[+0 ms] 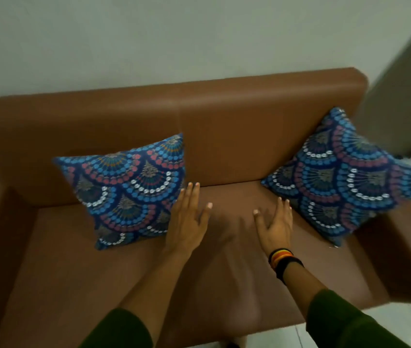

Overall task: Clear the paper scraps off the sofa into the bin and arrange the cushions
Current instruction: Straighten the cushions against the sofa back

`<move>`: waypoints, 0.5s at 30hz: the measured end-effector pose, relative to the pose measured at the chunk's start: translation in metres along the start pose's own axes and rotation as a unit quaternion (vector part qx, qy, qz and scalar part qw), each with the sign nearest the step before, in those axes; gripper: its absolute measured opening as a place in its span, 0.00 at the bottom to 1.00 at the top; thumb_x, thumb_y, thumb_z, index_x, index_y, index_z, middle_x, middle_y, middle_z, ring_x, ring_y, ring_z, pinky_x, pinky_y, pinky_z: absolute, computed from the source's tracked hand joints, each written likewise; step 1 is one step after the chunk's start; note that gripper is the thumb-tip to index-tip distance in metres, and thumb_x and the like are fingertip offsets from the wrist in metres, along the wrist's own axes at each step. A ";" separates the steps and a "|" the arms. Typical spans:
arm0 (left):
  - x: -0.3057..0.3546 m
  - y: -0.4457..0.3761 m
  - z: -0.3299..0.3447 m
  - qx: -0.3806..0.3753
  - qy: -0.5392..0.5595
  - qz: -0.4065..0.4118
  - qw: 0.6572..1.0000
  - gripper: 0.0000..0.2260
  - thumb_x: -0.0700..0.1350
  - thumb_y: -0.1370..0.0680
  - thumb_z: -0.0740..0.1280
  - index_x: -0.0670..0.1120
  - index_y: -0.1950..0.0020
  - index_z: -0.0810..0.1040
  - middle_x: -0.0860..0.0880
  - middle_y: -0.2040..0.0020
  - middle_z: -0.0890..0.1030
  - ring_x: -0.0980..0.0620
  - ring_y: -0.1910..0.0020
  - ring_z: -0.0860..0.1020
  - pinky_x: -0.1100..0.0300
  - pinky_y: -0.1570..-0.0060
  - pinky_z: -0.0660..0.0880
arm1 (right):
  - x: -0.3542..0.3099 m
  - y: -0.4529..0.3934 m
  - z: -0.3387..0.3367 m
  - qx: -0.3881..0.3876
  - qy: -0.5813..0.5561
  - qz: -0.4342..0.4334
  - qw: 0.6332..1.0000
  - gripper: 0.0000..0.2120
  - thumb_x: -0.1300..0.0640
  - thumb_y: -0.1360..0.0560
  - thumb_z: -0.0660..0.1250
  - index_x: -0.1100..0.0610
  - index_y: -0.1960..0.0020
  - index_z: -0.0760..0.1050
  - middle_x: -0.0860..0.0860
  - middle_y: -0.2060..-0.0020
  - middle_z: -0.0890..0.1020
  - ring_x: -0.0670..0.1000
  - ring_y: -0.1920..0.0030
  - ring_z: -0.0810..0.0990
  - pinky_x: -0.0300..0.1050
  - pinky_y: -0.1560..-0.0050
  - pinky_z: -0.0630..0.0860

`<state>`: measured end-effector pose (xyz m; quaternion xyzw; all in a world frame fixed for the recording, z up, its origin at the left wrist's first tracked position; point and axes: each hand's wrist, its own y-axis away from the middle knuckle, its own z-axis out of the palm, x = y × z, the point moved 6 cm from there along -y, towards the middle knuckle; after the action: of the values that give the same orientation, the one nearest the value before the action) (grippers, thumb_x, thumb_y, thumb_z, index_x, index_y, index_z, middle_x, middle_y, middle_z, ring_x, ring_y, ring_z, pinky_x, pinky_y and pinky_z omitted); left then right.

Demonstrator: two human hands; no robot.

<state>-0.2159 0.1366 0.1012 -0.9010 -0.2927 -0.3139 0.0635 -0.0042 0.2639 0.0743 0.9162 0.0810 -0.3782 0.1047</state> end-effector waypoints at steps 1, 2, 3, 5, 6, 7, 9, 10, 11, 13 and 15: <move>0.006 -0.005 0.005 -0.003 0.000 0.008 1.000 0.30 0.61 0.15 0.54 0.52 0.15 0.52 0.52 0.15 0.52 0.52 0.16 0.49 0.48 0.18 0.53 | 0.009 -0.002 -0.009 0.014 -0.015 0.029 0.999 0.38 0.42 0.22 0.64 0.56 0.20 0.51 0.56 0.19 0.51 0.57 0.20 0.49 0.59 0.21 0.53; 0.025 -0.013 0.019 -0.016 0.010 0.025 1.000 0.30 0.61 0.15 0.54 0.52 0.15 0.53 0.52 0.15 0.53 0.51 0.16 0.50 0.48 0.18 0.54 | 0.030 -0.008 -0.029 0.037 -0.033 0.071 0.996 0.38 0.42 0.22 0.64 0.57 0.20 0.52 0.57 0.20 0.53 0.58 0.20 0.51 0.59 0.22 0.54; 0.048 -0.023 0.036 -0.035 0.020 0.037 0.998 0.30 0.61 0.15 0.54 0.52 0.15 0.53 0.52 0.15 0.54 0.51 0.16 0.50 0.47 0.18 0.54 | 0.055 -0.016 -0.050 0.064 -0.053 0.117 0.990 0.39 0.42 0.22 0.64 0.58 0.21 0.53 0.58 0.20 0.54 0.58 0.21 0.53 0.60 0.22 0.55; 0.092 -0.049 0.068 -0.066 0.030 0.052 0.996 0.30 0.61 0.15 0.54 0.52 0.15 0.53 0.52 0.15 0.55 0.51 0.16 0.52 0.48 0.18 0.55 | 0.099 -0.033 -0.089 0.108 -0.107 0.189 0.970 0.40 0.40 0.23 0.65 0.58 0.21 0.54 0.58 0.22 0.59 0.61 0.23 0.60 0.61 0.25 0.61; 0.112 -0.064 0.084 -0.077 0.037 0.053 0.995 0.30 0.61 0.15 0.55 0.53 0.15 0.53 0.51 0.15 0.56 0.49 0.16 0.53 0.47 0.19 0.56 | 0.118 -0.043 -0.105 0.128 -0.141 0.210 0.959 0.40 0.39 0.24 0.66 0.58 0.22 0.55 0.58 0.23 0.61 0.61 0.25 0.63 0.62 0.26 0.64; 0.131 -0.080 0.100 -0.086 0.048 0.049 0.994 0.30 0.62 0.16 0.55 0.53 0.15 0.54 0.50 0.16 0.58 0.48 0.17 0.56 0.47 0.19 0.57 | 0.134 -0.054 -0.120 0.147 -0.170 0.220 0.949 0.41 0.39 0.25 0.68 0.57 0.22 0.56 0.57 0.24 0.63 0.62 0.26 0.65 0.62 0.28 0.66; 0.166 -0.113 0.136 -0.116 0.074 0.030 0.990 0.32 0.65 0.17 0.55 0.54 0.16 0.54 0.47 0.17 0.62 0.45 0.19 0.61 0.45 0.22 0.62 | 0.165 -0.079 -0.145 0.173 -0.213 0.246 0.930 0.46 0.37 0.28 0.70 0.55 0.21 0.53 0.57 0.23 0.62 0.62 0.26 0.65 0.63 0.28 0.67; 0.182 -0.128 0.155 -0.133 0.086 0.020 0.987 0.34 0.67 0.18 0.55 0.54 0.16 0.54 0.47 0.17 0.62 0.44 0.20 0.62 0.44 0.23 0.64 | 0.180 -0.091 -0.153 0.175 -0.230 0.273 0.918 0.50 0.36 0.30 0.72 0.55 0.21 0.49 0.56 0.22 0.60 0.62 0.25 0.65 0.63 0.28 0.67; 0.198 -0.142 0.173 -0.151 0.096 0.009 0.984 0.36 0.69 0.19 0.55 0.54 0.16 0.53 0.47 0.17 0.61 0.44 0.20 0.63 0.43 0.23 0.64 | 0.193 -0.102 -0.158 0.171 -0.246 0.296 0.907 0.53 0.35 0.31 0.73 0.55 0.20 0.46 0.56 0.22 0.60 0.62 0.25 0.65 0.63 0.28 0.66; 0.224 -0.168 0.206 -0.183 0.124 -0.014 0.975 0.39 0.72 0.21 0.56 0.54 0.15 0.51 0.48 0.16 0.58 0.45 0.19 0.61 0.42 0.23 0.63 | 0.210 -0.123 -0.162 0.159 -0.275 0.296 0.901 0.55 0.36 0.33 0.76 0.52 0.20 0.46 0.55 0.23 0.63 0.60 0.27 0.68 0.63 0.28 0.68; 0.243 -0.192 0.232 -0.201 0.147 -0.020 0.968 0.42 0.74 0.23 0.57 0.54 0.15 0.50 0.49 0.15 0.57 0.46 0.18 0.59 0.41 0.22 0.62 | 0.218 -0.141 -0.163 0.154 -0.289 0.273 0.905 0.52 0.39 0.36 0.78 0.48 0.22 0.52 0.53 0.26 0.68 0.59 0.29 0.71 0.62 0.30 0.71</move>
<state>-0.0488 0.4815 0.0500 -0.8331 -0.2294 -0.4964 -0.0828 0.2271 0.4566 0.0140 0.7578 -0.2650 -0.5908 0.0802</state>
